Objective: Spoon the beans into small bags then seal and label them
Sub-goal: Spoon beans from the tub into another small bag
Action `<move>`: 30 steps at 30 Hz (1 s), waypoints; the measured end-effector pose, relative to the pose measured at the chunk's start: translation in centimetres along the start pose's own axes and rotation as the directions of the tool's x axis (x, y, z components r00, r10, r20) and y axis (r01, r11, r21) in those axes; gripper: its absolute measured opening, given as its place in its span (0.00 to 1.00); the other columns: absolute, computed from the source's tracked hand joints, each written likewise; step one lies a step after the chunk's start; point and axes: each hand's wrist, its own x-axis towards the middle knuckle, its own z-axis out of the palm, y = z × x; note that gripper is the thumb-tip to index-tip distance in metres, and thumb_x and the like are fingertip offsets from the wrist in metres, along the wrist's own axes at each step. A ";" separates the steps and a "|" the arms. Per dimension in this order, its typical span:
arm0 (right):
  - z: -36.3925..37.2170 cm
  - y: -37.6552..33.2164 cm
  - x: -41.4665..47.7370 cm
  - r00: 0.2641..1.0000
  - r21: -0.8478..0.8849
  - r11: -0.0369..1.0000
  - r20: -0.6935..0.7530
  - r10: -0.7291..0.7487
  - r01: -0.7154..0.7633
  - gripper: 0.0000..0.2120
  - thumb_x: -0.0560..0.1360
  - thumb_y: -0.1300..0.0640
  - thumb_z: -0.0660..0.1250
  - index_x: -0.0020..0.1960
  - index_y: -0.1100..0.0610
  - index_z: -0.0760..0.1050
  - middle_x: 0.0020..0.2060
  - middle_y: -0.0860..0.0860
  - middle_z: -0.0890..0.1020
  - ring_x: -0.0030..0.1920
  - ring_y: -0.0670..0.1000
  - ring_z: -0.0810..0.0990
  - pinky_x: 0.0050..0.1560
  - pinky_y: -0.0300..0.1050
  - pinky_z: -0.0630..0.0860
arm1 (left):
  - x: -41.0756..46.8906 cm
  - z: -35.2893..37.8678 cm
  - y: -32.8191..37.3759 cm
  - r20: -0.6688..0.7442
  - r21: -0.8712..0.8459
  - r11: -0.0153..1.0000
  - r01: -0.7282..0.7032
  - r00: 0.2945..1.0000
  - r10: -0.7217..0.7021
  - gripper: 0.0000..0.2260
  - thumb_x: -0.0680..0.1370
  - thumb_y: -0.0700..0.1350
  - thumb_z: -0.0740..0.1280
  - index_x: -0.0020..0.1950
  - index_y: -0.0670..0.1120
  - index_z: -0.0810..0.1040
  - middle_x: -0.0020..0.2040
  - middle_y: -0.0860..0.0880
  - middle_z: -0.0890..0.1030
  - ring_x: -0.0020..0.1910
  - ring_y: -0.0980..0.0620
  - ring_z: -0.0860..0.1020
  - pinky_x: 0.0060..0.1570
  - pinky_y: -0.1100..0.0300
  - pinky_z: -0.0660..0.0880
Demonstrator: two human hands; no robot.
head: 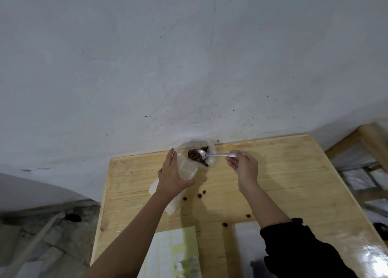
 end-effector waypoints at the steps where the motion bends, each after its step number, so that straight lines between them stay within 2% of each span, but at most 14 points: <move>1: -0.1 -0.1 -0.3 0.998 -0.041 0.998 0.047 -0.038 0.040 0.09 0.77 0.66 0.60 0.45 0.63 0.78 0.39 0.56 0.81 0.37 0.50 0.81 0.36 0.35 0.78 | 0.0 0.0 0.0 -0.004 -0.007 1.000 0.002 1.000 -0.002 0.48 0.66 0.57 0.73 0.76 0.43 0.51 0.77 0.53 0.47 0.75 0.53 0.54 0.68 0.47 0.59; 5: 0.2 0.0 -1.1 0.960 -0.146 0.968 0.220 -0.172 0.206 0.08 0.78 0.63 0.61 0.46 0.63 0.78 0.38 0.55 0.81 0.39 0.50 0.81 0.40 0.35 0.79 | 0.1 0.0 -0.1 -0.017 -0.007 1.000 -0.010 1.000 0.010 0.46 0.66 0.57 0.73 0.76 0.44 0.53 0.77 0.52 0.49 0.74 0.53 0.55 0.67 0.47 0.63; 10: 0.4 0.1 -0.9 0.943 -0.123 0.937 0.106 -0.314 0.326 0.08 0.79 0.61 0.61 0.47 0.59 0.78 0.39 0.52 0.81 0.42 0.51 0.82 0.47 0.41 0.79 | -0.3 -0.1 -0.3 -0.030 -0.020 1.000 -0.006 1.000 0.006 0.46 0.66 0.56 0.73 0.76 0.45 0.53 0.77 0.55 0.49 0.74 0.55 0.55 0.67 0.48 0.61; 13: 0.4 0.7 -0.7 0.919 -0.235 0.890 0.150 -0.363 0.390 0.10 0.79 0.60 0.61 0.54 0.61 0.78 0.43 0.49 0.82 0.47 0.49 0.82 0.52 0.41 0.78 | -0.5 -0.2 -0.4 -0.039 -0.031 0.999 -0.033 0.999 0.032 0.46 0.66 0.56 0.73 0.76 0.45 0.52 0.77 0.55 0.49 0.74 0.55 0.55 0.68 0.48 0.60; 17: 0.9 1.8 -0.9 0.873 -0.335 0.807 0.223 -0.433 0.486 0.09 0.79 0.61 0.61 0.55 0.56 0.78 0.45 0.50 0.82 0.48 0.47 0.81 0.53 0.38 0.75 | -0.8 -0.3 -0.1 -0.044 -0.009 0.997 -0.073 0.996 0.073 0.46 0.67 0.56 0.73 0.76 0.45 0.51 0.77 0.54 0.49 0.74 0.54 0.55 0.68 0.48 0.59; 21: 1.3 3.1 -0.4 0.915 -0.359 0.841 0.170 -0.367 0.404 0.10 0.79 0.62 0.61 0.56 0.62 0.78 0.47 0.54 0.82 0.49 0.50 0.80 0.56 0.42 0.76 | -1.3 -0.2 0.2 -0.024 0.054 0.987 -0.150 0.988 0.151 0.45 0.69 0.58 0.70 0.77 0.44 0.49 0.77 0.54 0.47 0.75 0.55 0.52 0.70 0.51 0.57; 26: 1.2 3.6 0.2 0.984 -0.193 0.966 0.001 -0.176 0.173 0.10 0.80 0.64 0.58 0.55 0.67 0.76 0.43 0.56 0.81 0.47 0.54 0.81 0.56 0.48 0.78 | -1.6 0.0 0.1 -0.018 0.075 0.974 -0.212 0.977 0.214 0.45 0.69 0.58 0.70 0.77 0.45 0.49 0.77 0.54 0.47 0.75 0.55 0.52 0.70 0.53 0.57; 30: 1.2 3.9 0.3 0.997 -0.078 0.997 -0.075 -0.016 0.010 0.09 0.80 0.64 0.58 0.52 0.67 0.76 0.45 0.60 0.80 0.48 0.57 0.82 0.55 0.48 0.78 | -1.6 0.3 0.2 -0.002 0.052 0.976 -0.209 0.978 0.210 0.46 0.68 0.58 0.71 0.77 0.45 0.49 0.77 0.55 0.47 0.75 0.56 0.51 0.70 0.53 0.57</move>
